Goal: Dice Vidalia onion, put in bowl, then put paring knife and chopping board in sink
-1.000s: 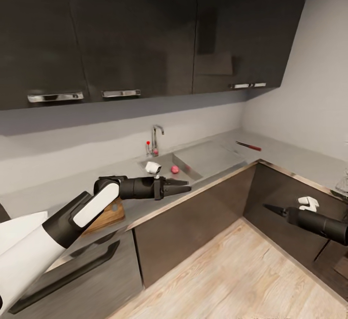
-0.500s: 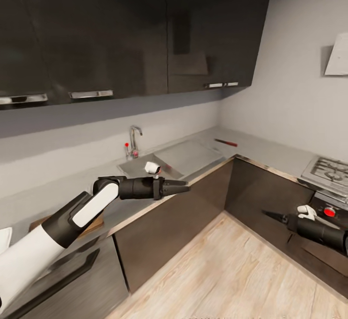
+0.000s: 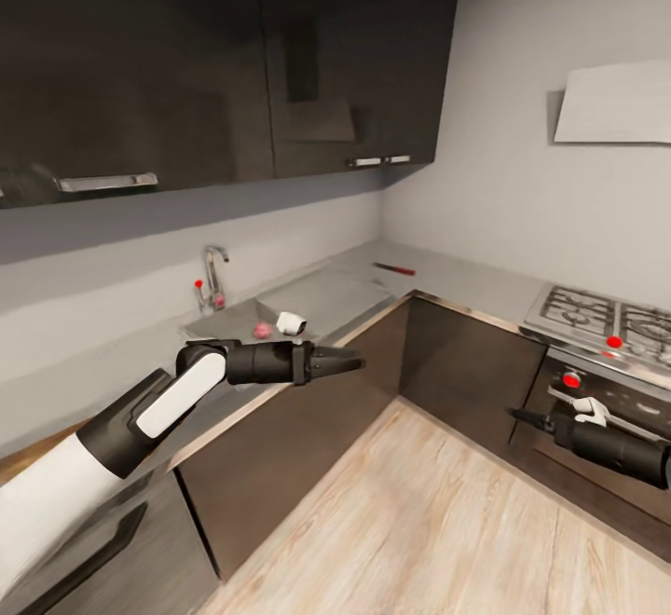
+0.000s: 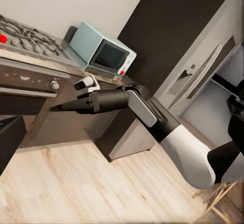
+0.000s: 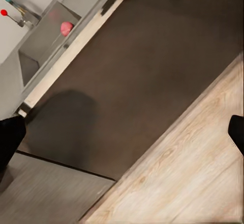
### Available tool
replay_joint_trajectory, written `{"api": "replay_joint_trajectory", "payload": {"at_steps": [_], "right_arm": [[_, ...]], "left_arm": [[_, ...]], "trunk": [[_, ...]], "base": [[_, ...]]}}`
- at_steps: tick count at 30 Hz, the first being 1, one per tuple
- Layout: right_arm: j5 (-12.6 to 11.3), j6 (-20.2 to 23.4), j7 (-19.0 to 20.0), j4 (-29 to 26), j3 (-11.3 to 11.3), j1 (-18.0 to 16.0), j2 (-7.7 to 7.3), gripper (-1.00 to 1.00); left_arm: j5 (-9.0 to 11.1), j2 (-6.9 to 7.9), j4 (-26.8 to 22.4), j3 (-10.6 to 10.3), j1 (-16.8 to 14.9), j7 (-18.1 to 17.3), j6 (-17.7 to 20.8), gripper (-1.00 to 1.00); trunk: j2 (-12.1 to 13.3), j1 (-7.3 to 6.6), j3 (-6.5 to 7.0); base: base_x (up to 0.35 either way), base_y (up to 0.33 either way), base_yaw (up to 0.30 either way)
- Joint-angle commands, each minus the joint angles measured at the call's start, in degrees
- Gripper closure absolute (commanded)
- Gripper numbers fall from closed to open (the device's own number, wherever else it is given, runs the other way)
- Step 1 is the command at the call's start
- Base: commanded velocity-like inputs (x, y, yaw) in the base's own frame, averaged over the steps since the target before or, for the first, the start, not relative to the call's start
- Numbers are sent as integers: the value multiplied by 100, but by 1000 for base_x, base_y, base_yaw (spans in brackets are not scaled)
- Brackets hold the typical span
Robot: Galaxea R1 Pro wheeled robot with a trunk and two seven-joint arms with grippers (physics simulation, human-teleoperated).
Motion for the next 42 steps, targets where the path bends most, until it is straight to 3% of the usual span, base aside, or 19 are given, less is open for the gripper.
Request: {"api": "replay_joint_trajectory", "payload": {"at_steps": [1, 25, 26, 32, 42], "right_arm": [[-18, 47, 3, 1, -4, -8, 1, -100], [84, -26, -16, -67, 70, -8, 11, -100], [85, -33, -25, -71, 97, -8, 17, -100], [100, -55, -262, -83, 909, -8, 73, -100], [51, -34, -325, -146, 1024, -8, 61, -100]], "left_arm": [[53, 4, -2, -10, -10, 12, 32, -100], [55, -16, 156, -8, -7, 22, -41, -100], [59, -10, 156, -5, -7, 15, -39, -100], [63, -12, 156, -1, -8, 12, -30, -100], [36, -20, 513, 39, -10, 24, -29, -100]], "trunk": [[-14, 4, -15], [-14, 4, -17], [-14, 4, -17], [-14, 4, -17], [-14, 4, -17]], "base": [[72, 0, -286], [307, -14, -286], [336, -100, -273], [336, -124, -260], [336, -130, -151]]}}
